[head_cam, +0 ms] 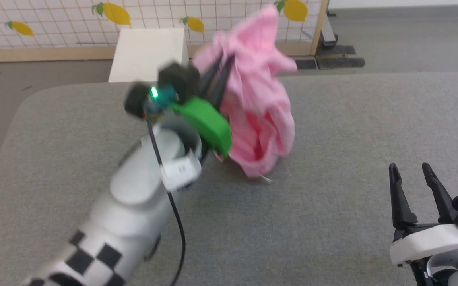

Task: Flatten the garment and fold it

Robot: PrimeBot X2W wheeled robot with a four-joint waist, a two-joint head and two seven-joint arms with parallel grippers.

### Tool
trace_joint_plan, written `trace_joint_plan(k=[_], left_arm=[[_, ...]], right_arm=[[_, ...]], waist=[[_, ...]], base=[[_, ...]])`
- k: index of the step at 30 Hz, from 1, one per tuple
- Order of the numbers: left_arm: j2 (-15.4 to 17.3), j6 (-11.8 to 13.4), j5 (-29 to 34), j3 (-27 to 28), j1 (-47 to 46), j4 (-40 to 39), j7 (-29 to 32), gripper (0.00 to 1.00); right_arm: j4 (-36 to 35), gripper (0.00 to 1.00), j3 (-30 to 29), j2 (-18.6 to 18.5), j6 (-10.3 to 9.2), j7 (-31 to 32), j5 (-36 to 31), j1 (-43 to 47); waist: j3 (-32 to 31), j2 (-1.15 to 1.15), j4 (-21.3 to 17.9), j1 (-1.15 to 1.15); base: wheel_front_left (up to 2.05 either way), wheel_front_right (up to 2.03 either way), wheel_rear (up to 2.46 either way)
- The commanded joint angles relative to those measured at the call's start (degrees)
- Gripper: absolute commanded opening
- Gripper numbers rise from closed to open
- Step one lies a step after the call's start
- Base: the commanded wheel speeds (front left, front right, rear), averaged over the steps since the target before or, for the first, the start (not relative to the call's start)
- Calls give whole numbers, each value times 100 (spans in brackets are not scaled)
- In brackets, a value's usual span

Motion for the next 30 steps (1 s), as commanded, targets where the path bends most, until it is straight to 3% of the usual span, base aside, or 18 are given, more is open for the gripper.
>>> trace_joint_plan(k=[1, 11, 12, 13, 19, 24, 30], left_arm=[[-26, 42, -73, -81, 367, 48, -21, 0], [-2, 177, -362, -459, 2313, 387, 27, 0], [8, 220, -358, -475, 2425, 386, 23, 86], [8, 247, -356, -478, 2494, 366, 19, 100], [83, 496, -196, -274, 2839, -208, -16, 100], [287, 804, 138, 299, 3316, -1294, -20, 100], [584, 875, 480, 889, 3707, -2336, -20, 100]], right_arm=[[-40, 100, 7, 2, -9, 12, 1, -49], [124, 100, 80, 2, -9, -72, 57, -170], [150, 100, 90, 2, -9, -81, 56, -180], [167, 100, 93, 2, -9, -90, 60, -186], [287, 100, 100, 2, -9, -118, 55, -145], [324, 100, 41, 2, -9, -101, 66, 8], [257, 100, 12, 2, -9, -52, 56, 128]], waist=[[220, 41, -162, 0], [482, 41, -191, 0], [484, 41, -167, 0], [475, 41, -142, 0], [188, 41, 11, 0], [-118, 41, 179, 0], [-272, 41, 363, 0]], base=[[0, 0, 0], [0, 0, 0], [0, 0, 0], [0, 0, 0], [0, 0, 0], [0, 0, 0], [0, 0, 0]])
